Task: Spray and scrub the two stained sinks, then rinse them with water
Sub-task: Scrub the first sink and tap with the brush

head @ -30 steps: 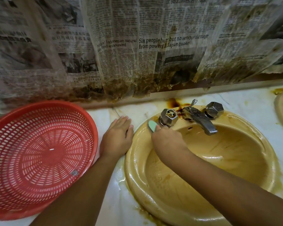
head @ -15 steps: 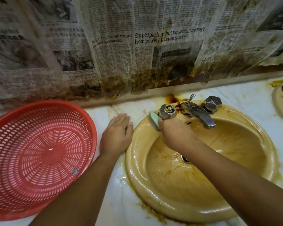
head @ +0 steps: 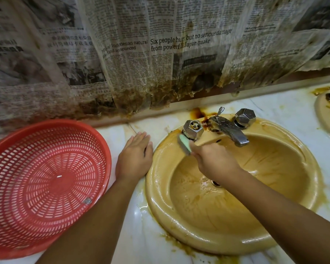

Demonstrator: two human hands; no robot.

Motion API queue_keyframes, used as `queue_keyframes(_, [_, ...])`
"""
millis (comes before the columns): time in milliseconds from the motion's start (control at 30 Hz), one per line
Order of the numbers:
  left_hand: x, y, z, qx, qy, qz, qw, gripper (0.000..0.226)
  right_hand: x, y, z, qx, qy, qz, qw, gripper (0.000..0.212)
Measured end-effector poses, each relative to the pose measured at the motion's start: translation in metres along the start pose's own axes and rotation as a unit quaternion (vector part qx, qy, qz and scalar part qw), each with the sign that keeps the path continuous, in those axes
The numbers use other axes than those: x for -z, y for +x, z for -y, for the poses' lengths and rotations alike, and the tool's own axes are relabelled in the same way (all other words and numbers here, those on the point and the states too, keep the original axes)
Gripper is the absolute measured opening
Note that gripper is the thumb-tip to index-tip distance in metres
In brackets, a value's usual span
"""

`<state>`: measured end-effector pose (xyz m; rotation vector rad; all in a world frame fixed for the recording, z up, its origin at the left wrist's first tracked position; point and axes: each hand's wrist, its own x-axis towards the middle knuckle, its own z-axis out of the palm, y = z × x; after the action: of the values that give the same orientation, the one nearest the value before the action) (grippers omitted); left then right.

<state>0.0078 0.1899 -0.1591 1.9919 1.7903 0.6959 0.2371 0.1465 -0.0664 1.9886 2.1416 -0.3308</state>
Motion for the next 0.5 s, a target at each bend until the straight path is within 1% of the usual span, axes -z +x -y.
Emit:
queue_keyframes(33, [0.0,0.0,0.0,0.002,0.0,0.001,1.0,0.043,-0.001,-0.003,0.0,0.001,0.003,0.003,1.0,0.054])
queue_keyframes(133, [-0.002,0.0,0.002,0.002,0.003,0.005,1.0,0.043,-0.013,-0.028,0.02,0.085,-0.004,0.044,0.995,0.055])
queue_keyframes(167, [-0.002,0.0,0.002,0.002,0.004,0.008,1.0,0.044,-0.013,-0.026,0.017,0.08,-0.009,0.035,0.996,0.056])
queue_keyframes(233, [-0.004,0.001,0.004,0.002,0.006,0.012,1.0,0.044,-0.006,-0.007,0.007,0.023,-0.032,0.005,0.999,0.057])
queue_keyframes(267, [-0.004,0.001,0.005,0.003,0.007,0.013,1.0,0.044,0.0,-0.001,0.01,0.004,-0.038,0.007,0.999,0.056])
queue_keyframes(300, [-0.004,0.001,0.004,0.005,0.009,0.014,1.0,0.044,0.002,0.003,0.016,0.013,-0.041,0.013,0.999,0.054])
queue_keyframes(367, [-0.003,0.0,0.004,0.011,0.01,0.01,1.0,0.044,0.002,-0.001,0.03,0.066,-0.041,0.043,0.996,0.047])
queue_keyframes(400, [-0.003,0.001,0.004,0.012,0.01,0.009,1.0,0.043,0.004,-0.001,0.029,0.073,-0.037,0.047,0.996,0.045])
queue_keyframes(500, [-0.002,0.0,0.003,0.013,0.006,0.008,1.0,0.043,0.007,0.01,0.011,0.002,-0.01,0.008,1.0,0.043])
